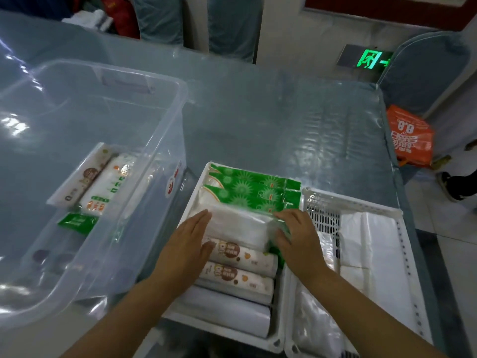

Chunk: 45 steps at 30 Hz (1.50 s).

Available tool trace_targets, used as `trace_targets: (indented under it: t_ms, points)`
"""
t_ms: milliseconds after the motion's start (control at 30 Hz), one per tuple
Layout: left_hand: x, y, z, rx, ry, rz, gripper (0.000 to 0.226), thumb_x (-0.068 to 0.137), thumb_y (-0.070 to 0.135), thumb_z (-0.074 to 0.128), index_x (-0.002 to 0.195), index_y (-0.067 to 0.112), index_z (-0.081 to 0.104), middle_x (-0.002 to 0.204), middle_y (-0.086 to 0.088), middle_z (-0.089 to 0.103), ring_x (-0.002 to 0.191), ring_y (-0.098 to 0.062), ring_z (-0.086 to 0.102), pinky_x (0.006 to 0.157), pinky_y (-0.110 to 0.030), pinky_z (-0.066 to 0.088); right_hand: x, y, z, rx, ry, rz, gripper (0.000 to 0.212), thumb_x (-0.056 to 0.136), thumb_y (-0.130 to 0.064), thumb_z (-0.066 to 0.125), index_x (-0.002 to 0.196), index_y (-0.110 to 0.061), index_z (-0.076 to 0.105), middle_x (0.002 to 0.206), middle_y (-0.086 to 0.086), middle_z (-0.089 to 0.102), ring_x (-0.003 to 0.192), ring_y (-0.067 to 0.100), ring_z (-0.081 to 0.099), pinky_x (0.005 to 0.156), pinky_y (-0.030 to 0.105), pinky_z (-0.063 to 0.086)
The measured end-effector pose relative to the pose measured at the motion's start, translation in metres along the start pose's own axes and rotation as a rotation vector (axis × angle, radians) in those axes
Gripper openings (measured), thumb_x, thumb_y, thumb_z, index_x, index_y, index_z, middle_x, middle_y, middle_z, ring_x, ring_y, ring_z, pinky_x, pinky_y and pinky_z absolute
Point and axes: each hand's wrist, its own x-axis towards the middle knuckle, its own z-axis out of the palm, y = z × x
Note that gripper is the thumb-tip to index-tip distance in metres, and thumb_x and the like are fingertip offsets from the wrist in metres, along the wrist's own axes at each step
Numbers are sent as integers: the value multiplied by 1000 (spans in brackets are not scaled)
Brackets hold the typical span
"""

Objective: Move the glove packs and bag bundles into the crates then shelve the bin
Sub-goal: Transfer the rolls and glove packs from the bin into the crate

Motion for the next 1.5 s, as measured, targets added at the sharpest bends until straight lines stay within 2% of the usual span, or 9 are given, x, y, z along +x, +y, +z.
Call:
trace_targets:
  t_ms: [167,367,533,700,900,1133,1300,1367,1500]
  points:
    - [-20,-12,10,-93,-85,48,63,95,21,44,147,17,8,155,3,3,139,-6,5,111,-22,5,-30,-5,-4,-67,25,47,24,81,-1,64,104,-5,64,99,9,59,94,21,52,83,30,43]
    - [-23,-7,6,-109,-117,57,64,94,16,44,147,11,9,157,-7,1,143,-19,4,110,-22,-1,-43,-27,-4,-118,101,117,25,78,2,65,102,-7,65,100,9,60,95,21,52,86,19,34]
    - [-35,12,-44,60,38,245,60,77,12,68,131,0,46,139,-21,45,126,-36,45,106,-42,31,-36,-72,-3,-115,185,150,28,78,0,63,101,-14,66,98,-1,59,95,15,51,83,25,37]
    - [-58,30,-131,51,185,412,35,79,14,63,114,10,59,114,-9,63,104,-28,58,87,-38,48,-20,-144,-1,-144,283,93,23,78,3,61,95,-10,68,95,5,67,94,22,57,83,33,44]
    - [-82,-2,-232,59,428,511,24,77,16,68,101,17,66,100,-3,69,92,-24,61,77,-37,50,-4,-234,18,-112,403,49,19,79,1,59,91,-11,69,91,5,67,86,21,59,77,32,47]
    - [-60,-136,-314,209,397,267,30,84,18,56,114,15,61,113,-11,63,106,-32,50,84,-41,42,2,-310,75,-89,290,174,14,85,-18,59,97,-18,65,86,-7,59,74,13,55,68,26,40]
    - [-60,-212,-337,420,285,92,31,80,10,58,110,5,61,110,-19,61,103,-39,51,77,-44,44,3,-336,96,-85,230,381,33,82,-29,59,112,-17,53,75,-2,59,69,17,57,60,28,39]
    - [-63,-232,-339,474,247,6,28,79,7,57,105,1,59,107,-21,58,99,-40,50,73,-42,42,4,-344,97,-86,190,459,37,76,-26,63,109,-16,50,81,2,61,71,22,60,60,28,43]
    - [-68,-248,-335,347,182,-126,23,80,-2,53,102,-3,50,103,-26,55,96,-44,53,78,-46,44,4,-355,100,-120,169,529,20,75,-15,60,91,-14,49,82,3,57,69,22,53,52,27,34]
